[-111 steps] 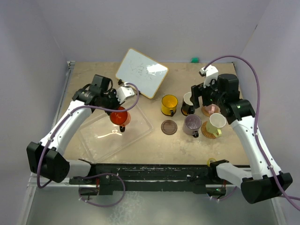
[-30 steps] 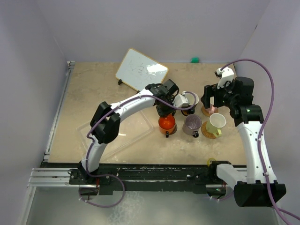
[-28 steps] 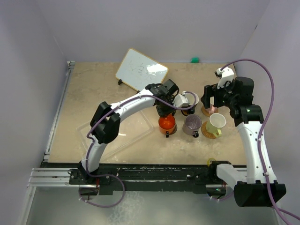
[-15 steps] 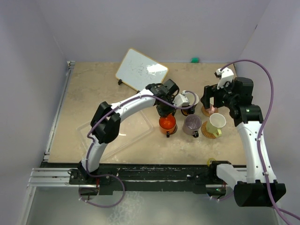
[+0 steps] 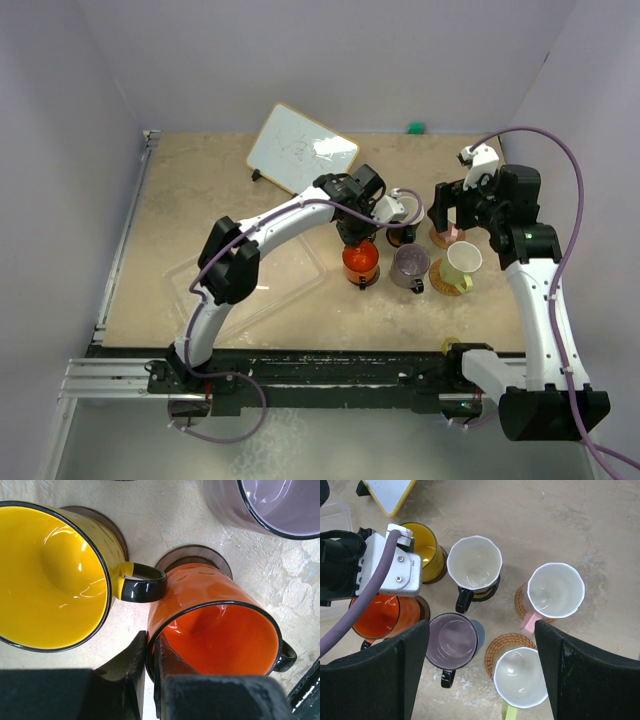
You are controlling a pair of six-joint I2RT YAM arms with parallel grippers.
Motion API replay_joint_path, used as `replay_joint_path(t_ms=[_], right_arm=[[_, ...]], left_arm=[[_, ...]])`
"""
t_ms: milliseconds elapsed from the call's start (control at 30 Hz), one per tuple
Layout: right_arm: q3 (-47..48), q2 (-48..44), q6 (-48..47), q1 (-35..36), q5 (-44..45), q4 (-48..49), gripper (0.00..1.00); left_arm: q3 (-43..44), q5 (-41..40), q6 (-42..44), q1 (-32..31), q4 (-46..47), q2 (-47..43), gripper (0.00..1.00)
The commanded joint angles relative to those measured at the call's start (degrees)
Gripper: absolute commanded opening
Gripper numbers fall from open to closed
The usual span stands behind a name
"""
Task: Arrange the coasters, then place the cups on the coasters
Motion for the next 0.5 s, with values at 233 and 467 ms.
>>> replay_joint_path(t_ms=[233, 467], right_arm=[[0.2, -1.3, 0.0, -0.3, -1.2, 1.5, 0.88], [0.2, -1.3, 0.0, -0.3, -1.3, 1.5, 0.88]], left_arm=[[4.1, 1.1, -2.4, -0.6, -0.4, -0.5, 0.03], [3.8, 0.7, -3.4, -0.8, 0.0, 0.3, 0.03]])
